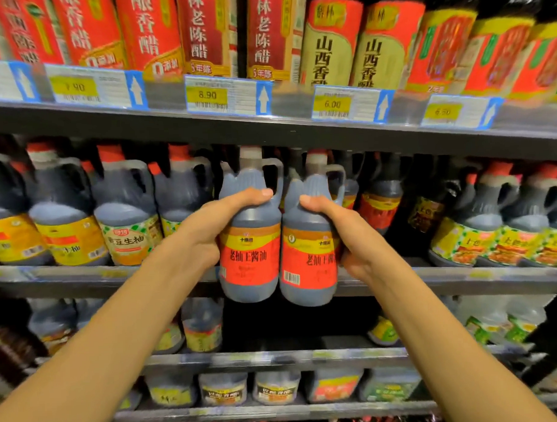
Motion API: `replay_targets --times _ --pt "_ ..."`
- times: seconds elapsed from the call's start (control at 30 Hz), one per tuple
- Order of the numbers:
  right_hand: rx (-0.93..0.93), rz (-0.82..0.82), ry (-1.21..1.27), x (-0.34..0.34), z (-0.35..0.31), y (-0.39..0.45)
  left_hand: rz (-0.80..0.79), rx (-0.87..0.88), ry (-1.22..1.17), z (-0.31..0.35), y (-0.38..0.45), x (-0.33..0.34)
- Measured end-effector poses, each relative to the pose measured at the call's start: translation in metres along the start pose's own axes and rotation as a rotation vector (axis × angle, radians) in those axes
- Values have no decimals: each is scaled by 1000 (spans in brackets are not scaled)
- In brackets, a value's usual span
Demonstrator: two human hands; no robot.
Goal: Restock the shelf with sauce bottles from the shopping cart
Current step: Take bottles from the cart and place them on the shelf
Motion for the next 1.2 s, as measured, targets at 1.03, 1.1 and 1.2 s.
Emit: replay_targets --times 1.03,1.1,1.2 --pt "-296 -5 54 -23 17 64 255 254 49 -17 48 -4" --pt "-284 -5 58 -22 16 67 258 231 28 -17 49 -3" --pt "-272 -8 57 -22 15 68 281 220 20 -17 50 -3"
Point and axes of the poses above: each hand's wrist, its own y-axis towards the middle knuckle, its own x-axis out of the palm, z = x × y, the point moved 7 cm from there along y, towards the middle knuckle, and after that the axes turned 15 degrees about y, right-handed, at the moved point
